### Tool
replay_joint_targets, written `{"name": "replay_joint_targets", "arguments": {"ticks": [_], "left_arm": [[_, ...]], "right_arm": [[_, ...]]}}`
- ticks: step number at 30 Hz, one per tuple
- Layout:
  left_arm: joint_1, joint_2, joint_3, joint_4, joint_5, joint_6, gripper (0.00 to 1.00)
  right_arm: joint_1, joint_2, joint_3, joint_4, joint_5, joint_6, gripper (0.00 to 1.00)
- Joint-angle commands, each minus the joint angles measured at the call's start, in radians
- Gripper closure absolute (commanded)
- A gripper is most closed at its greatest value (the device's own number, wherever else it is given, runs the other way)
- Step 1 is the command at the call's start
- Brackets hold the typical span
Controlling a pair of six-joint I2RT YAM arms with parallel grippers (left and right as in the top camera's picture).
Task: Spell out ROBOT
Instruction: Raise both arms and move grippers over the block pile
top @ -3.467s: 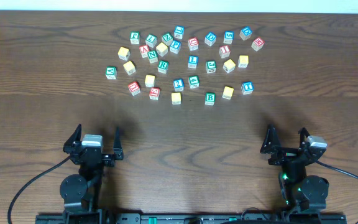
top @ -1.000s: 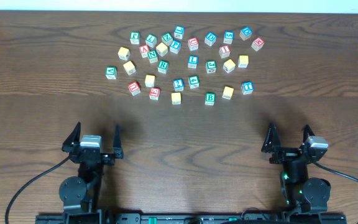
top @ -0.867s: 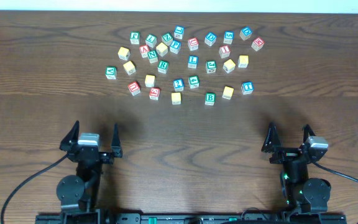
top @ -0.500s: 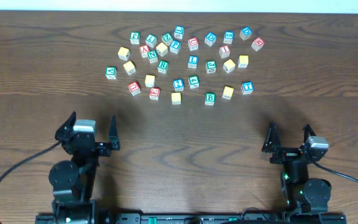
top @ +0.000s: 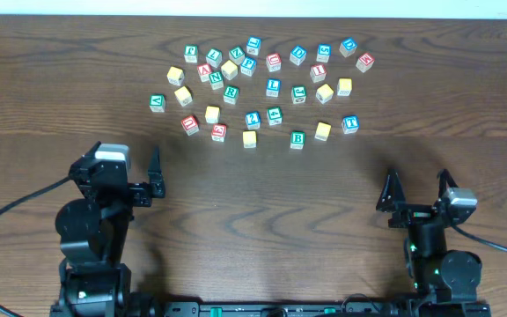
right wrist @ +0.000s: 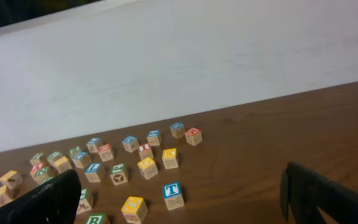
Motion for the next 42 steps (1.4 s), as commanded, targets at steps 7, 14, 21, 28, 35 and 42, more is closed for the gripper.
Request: {"name": "replay_joint_targets", "arguments": {"ticks": [7, 14, 21, 28, 35, 42], "left_arm": [[-0.002, 0.056, 0.175, -0.125, 0.005, -0.034, 0.02], [-0.002, 0.143, 0.318, -0.236, 0.008, -0.089, 0.02], [-0.002, 0.333, 0.561, -0.434, 0.063, -0.088, 0.02], [-0.002, 0.575, 0.82, -0.667, 0.129, -0.088, 0.02], [-0.002, 0.79, 1.014, -0.754, 0.235, -0.088, 0.02], [-0.034, 1.012, 1.178, -0.826, 0.289, -0.087, 0.02]], "right_arm": [[-0.008, 0.216, 0.184, -0.005, -0.063, -0.046, 0.01], [-0.008, 0.397, 0.363, -0.07, -0.149, -0.057, 0.01], [-0.008, 0.628, 0.627, -0.288, -0.211, -0.087, 0.01], [-0.008, 0.866, 0.871, -0.45, -0.347, -0.105, 0.01], [-0.008, 1.077, 1.057, -0.573, -0.468, -0.105, 0.01], [-0.01, 1.238, 1.172, -0.669, -0.525, -0.105, 0.01]]}}
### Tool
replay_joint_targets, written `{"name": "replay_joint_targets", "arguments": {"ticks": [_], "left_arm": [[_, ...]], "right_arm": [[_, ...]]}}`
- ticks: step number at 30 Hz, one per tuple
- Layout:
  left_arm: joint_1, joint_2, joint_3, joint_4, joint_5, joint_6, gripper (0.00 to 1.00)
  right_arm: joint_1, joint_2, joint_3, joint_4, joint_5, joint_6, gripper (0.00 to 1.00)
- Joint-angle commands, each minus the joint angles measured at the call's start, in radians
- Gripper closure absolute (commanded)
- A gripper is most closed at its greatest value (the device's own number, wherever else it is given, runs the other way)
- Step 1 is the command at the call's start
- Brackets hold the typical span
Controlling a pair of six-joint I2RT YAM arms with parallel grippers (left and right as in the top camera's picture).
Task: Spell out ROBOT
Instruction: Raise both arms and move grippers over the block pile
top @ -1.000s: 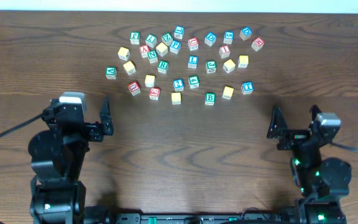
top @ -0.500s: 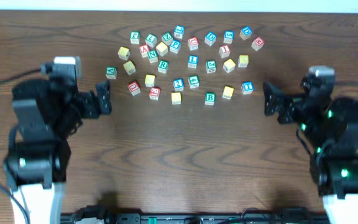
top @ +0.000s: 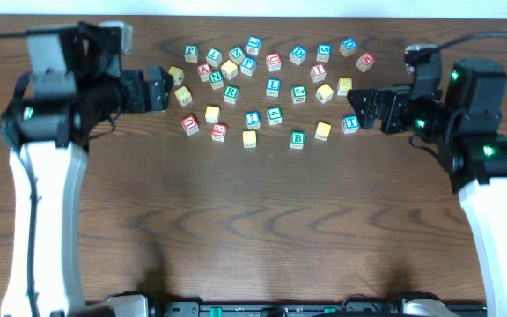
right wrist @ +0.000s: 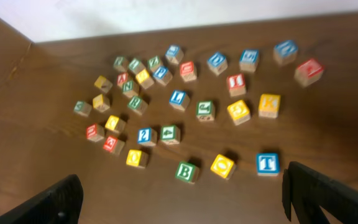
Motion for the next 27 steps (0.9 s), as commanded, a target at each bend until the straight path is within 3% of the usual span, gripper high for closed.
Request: {"name": "replay_joint_targets", "arguments": {"ticks": [1, 16, 23, 25, 27], "left_arm": [[-0.027, 0.092, 0.074, -0.014, 0.05, -0.003, 0.02], [-0.087, 0.181, 0.087, 0.005, 0.019, 0.066, 0.02], [-0.235, 0.328, 0.284, -0.034, -0.282, -0.047, 0.02], [-0.276, 0.415, 0.354, -0.044, -0.308, -0.068, 0.05], [-0.303, 0.488, 0.369, -0.033, -0.308, -0.069, 0.17]], "right_arm": [[-0.012, 0.061, 0.064, -0.043, -0.04, -0.009, 0.01], [-0.031, 0.143, 0.145, -0.222, 0.184, -0.032, 0.01], [-0.032, 0.224, 0.304, -0.391, 0.289, -0.078, 0.01], [-0.032, 0.251, 0.332, -0.409, 0.311, -0.089, 0.01], [-0.03, 0.261, 0.331, -0.385, 0.311, -0.088, 0.01]]}}
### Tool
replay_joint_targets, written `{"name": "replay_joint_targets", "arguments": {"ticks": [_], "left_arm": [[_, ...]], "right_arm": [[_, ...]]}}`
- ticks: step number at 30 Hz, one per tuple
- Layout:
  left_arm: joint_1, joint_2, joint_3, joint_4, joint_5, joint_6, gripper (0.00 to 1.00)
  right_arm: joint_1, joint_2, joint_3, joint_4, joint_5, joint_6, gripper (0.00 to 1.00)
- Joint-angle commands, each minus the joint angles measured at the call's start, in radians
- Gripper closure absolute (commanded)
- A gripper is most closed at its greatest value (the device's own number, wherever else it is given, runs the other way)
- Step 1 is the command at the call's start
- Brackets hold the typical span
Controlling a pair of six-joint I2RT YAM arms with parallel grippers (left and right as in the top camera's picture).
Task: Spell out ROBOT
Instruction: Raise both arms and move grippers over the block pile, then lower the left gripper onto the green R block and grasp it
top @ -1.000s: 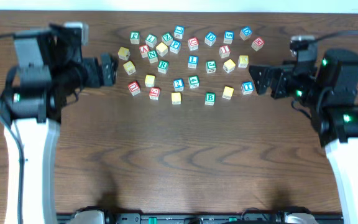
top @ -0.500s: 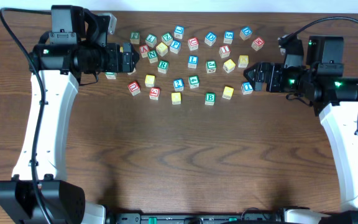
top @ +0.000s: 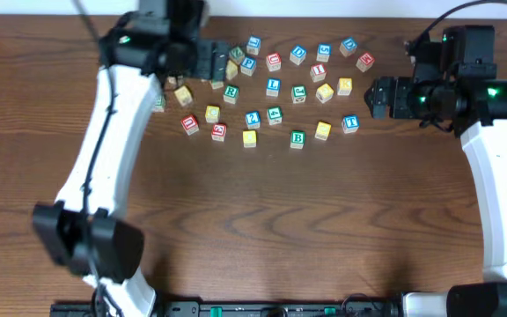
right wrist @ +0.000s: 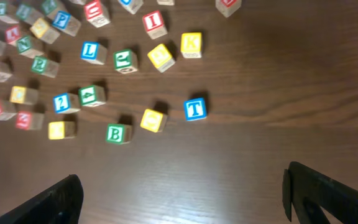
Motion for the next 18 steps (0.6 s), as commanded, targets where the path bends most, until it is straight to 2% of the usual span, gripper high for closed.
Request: {"name": "replay_joint_targets", "arguments": {"ticks": [1, 7, 11, 18], "left_arm": [[-0.033, 0.114, 0.037, 0.005, -0.071, -0.029, 0.19], [-0.05, 0.222, 0.036, 0.071, -0.071, -0.028, 0.2], [-0.073, 0.273, 0.036, 0.112, -0.072, -0.026, 0.23], [-0.092, 0.344, 0.035, 0.132, -0.108, -0.018, 0.26]], "right_arm": [[-0.014, 0.021, 0.022, 0.017, 0.039, -0.026, 0.01], [-0.013, 0.021, 0.021, 0.031, 0.028, -0.026, 0.01], [-0.013, 0.021, 0.018, 0.026, 0.044, -0.026, 0.06], [-0.012, 0.021, 0.01, 0.013, 0.043, -0.026, 0.09]]}}
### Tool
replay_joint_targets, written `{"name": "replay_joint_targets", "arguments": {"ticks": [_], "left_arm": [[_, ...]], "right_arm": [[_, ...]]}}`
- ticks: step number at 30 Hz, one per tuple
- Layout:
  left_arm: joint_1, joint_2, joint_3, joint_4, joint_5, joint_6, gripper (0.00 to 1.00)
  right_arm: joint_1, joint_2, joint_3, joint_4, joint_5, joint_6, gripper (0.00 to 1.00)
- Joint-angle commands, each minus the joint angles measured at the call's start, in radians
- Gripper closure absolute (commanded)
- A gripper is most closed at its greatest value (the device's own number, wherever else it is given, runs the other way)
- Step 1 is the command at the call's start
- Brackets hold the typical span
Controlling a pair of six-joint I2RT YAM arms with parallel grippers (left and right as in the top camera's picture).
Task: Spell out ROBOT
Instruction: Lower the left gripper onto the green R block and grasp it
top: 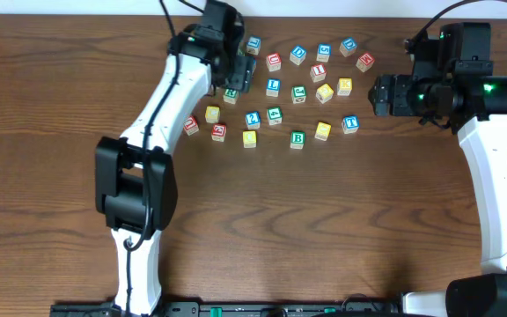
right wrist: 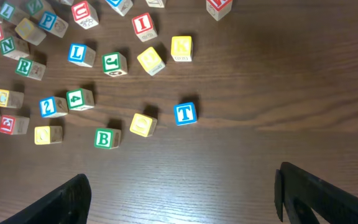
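Lettered wooden blocks lie scattered at the far middle of the table. Among them are a blue T (right wrist: 185, 114) (top: 350, 124), a green B (right wrist: 104, 138) (top: 297, 138), a green R (right wrist: 23, 66) (top: 231, 92) and a yellow block (right wrist: 142, 124) beside the T. My right gripper (right wrist: 185, 208) (top: 378, 95) hangs open and empty to the right of the blocks, the T being nearest. My left gripper (top: 234, 75) is low over the left part of the cluster, just beyond the R. How its jaws stand does not show.
Other blocks include a blue L (right wrist: 76, 53), a red I (right wrist: 143, 24) and a yellow K (right wrist: 181, 48). The brown wooden table (top: 262, 229) stretches toward me from the blocks. A pale wall runs along its far edge.
My left gripper has moved right, from the cluster's upper left corner to just beyond the green R. My right gripper has hardly moved. No block has changed place.
Both arms were folded at the near edge with their grippers open. Then they were raised and stretched toward the blocks, one at each side. After that the left gripper was at the cluster's left and the right one near the T, where it stays.
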Motion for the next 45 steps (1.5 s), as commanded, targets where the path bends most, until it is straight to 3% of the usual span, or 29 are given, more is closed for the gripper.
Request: {"name": "replay_joint_targets", "arguments": {"ticks": [1, 28, 36, 45], "left_arm": [[-0.005, 0.062, 0.014, -0.002, -0.027, 0.005, 0.26], [-0.005, 0.151, 0.004, 0.074, -0.048, 0.011, 0.3], [-0.001, 0.175, 0.004, 0.083, -0.122, 0.011, 0.3], [-0.008, 0.216, 0.004, 0.092, -0.086, 0.01, 0.39]], "right_arm": [[-0.013, 0.001, 0.01, -0.012, 0.009, -0.011, 0.09], [-0.013, 0.003, -0.002, -0.067, 0.034, -0.011, 0.09], [-0.013, 0.006, -0.002, -0.069, 0.034, -0.011, 0.09], [-0.013, 0.006, -0.002, -0.076, 0.034, -0.011, 0.09]]}}
